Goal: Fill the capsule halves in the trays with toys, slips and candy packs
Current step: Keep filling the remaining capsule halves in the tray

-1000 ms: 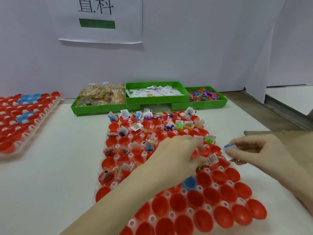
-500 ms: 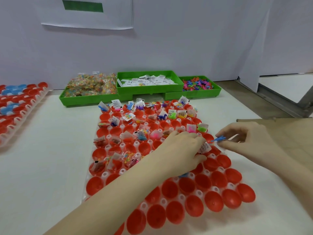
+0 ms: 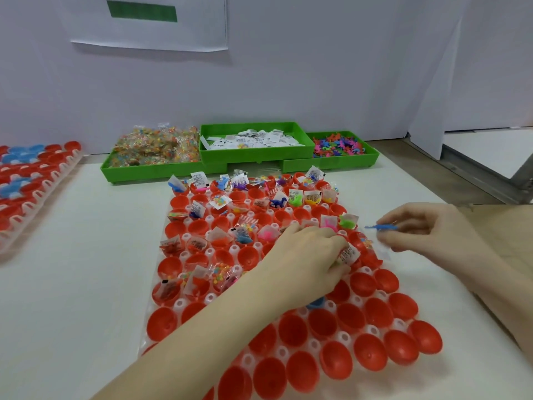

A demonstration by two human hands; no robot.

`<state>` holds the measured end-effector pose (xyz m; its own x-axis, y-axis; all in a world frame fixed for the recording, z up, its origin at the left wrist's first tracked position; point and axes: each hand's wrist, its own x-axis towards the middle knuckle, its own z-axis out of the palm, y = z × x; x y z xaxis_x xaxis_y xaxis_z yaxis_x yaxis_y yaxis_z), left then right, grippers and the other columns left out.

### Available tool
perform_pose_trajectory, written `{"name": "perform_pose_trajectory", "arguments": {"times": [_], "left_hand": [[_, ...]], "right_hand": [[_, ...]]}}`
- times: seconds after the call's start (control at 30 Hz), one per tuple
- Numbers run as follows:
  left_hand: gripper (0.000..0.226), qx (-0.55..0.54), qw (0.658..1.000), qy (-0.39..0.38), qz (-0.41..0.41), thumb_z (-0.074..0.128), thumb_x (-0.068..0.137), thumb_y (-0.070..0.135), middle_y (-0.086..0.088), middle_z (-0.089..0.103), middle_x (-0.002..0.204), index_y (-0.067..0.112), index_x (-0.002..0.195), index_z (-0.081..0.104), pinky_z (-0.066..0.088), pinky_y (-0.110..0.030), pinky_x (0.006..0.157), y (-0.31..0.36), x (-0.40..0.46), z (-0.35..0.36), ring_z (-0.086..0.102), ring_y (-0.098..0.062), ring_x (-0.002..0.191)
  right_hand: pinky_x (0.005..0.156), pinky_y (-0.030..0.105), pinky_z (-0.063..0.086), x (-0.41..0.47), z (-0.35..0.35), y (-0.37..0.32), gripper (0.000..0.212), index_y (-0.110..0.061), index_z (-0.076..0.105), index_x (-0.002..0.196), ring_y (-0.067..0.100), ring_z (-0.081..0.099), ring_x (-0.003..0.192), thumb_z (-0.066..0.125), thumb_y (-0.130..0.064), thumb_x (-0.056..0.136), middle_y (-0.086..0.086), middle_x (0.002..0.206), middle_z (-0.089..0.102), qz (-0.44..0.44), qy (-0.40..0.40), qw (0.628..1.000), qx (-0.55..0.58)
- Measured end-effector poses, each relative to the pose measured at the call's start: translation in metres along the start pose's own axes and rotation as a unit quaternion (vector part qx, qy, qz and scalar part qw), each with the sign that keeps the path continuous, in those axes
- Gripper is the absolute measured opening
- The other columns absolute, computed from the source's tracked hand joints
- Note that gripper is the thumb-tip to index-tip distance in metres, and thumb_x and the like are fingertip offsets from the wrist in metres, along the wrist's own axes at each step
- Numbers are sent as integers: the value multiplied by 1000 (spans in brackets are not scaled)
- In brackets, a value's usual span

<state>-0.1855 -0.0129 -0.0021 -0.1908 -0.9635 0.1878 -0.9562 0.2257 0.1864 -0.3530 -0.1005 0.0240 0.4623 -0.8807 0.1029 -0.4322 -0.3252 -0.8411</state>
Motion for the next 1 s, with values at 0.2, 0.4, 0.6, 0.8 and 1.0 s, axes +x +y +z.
{"name": "perform_pose_trajectory", "arguments": {"times": [0.2, 0.4, 0.6, 0.8, 1.0], "left_hand": [[41, -84, 996, -5, -29, 42, 96, 34, 1, 51, 133, 17, 134, 44, 34, -38, 104, 1, 2, -5, 47, -16, 120], [34, -142, 987, 44, -53, 42, 96, 28, 3, 55, 126, 17, 127, 52, 41, -36, 97, 5, 6, -10, 52, -13, 112], [27, -198, 967, 113, -112, 48, 91, 33, 17, 61, 99, 24, 111, 63, 47, -22, 84, -10, -14, -48, 55, 1, 92], [25, -296, 912, 227, -171, 54, 73, 55, 26, 68, 86, 41, 87, 70, 43, -3, 71, -29, -96, -78, 61, 9, 83], [30, -257, 869, 316, -280, 51, 65, 61, 21, 68, 90, 49, 87, 67, 47, -21, 66, -35, -183, -53, 61, -1, 84]], "right_hand": [[52, 10, 50, 0, -12, 3, 13, -10, 67, 78, 3, 62, 53, 69, 2, 73, -3, 63, 70, 16, 60, 992, 114], [53, 9, 49, -4, -16, 28, 14, -4, 65, 89, 0, 61, 54, 65, 1, 76, -3, 63, 69, 74, 82, 980, 165], [53, 13, 52, -24, -24, 7, 18, -16, 71, 73, 7, 66, 61, 69, -15, 55, 1, 68, 71, 8, 64, 973, 219], [50, 15, 51, -37, 12, -48, 24, -26, 73, 65, 14, 66, 54, 72, -20, 42, 8, 65, 71, -67, -90, 971, 213], [54, 13, 52, -33, 72, -83, 27, -30, 74, 73, 9, 68, 58, 74, -5, 63, -4, 66, 72, -138, -242, 948, 153]]}}
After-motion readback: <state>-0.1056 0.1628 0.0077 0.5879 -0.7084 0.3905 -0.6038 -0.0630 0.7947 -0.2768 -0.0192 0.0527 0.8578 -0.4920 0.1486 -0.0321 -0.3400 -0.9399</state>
